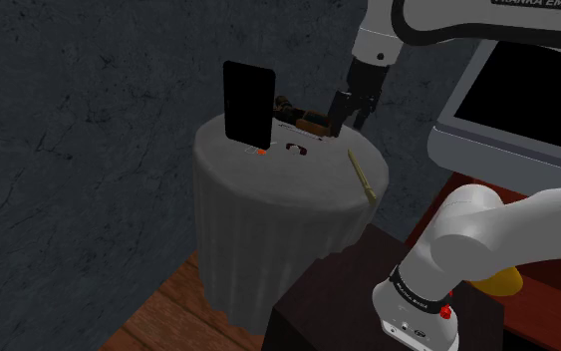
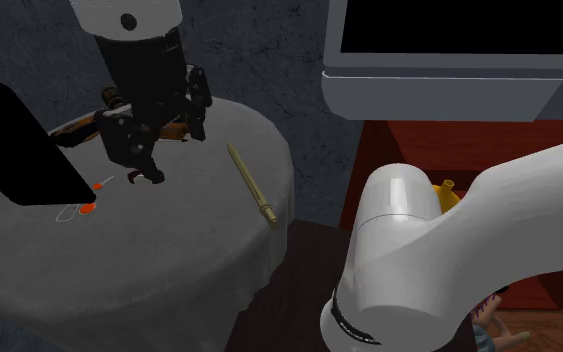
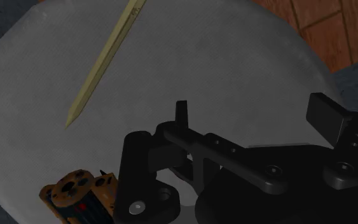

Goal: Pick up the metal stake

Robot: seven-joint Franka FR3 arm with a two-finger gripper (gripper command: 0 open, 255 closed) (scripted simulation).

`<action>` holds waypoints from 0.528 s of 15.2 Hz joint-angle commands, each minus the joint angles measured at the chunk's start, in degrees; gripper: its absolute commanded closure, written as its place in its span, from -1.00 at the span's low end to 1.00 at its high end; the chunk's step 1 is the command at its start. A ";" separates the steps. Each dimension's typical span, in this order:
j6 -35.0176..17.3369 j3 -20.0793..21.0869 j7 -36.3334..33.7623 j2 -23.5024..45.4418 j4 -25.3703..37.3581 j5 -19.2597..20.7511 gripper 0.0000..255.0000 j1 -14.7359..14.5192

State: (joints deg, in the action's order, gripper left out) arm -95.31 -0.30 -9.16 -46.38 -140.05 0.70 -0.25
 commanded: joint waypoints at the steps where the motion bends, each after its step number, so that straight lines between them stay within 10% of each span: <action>1: 0.00 0.00 0.00 0.00 0.00 0.00 -1.00 0.00; 8: -7.29 -3.72 -7.81 2.99 -6.20 2.51 -1.00 8.21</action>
State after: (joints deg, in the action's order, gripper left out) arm -101.26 -3.53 -15.69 -44.47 -145.74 2.89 6.78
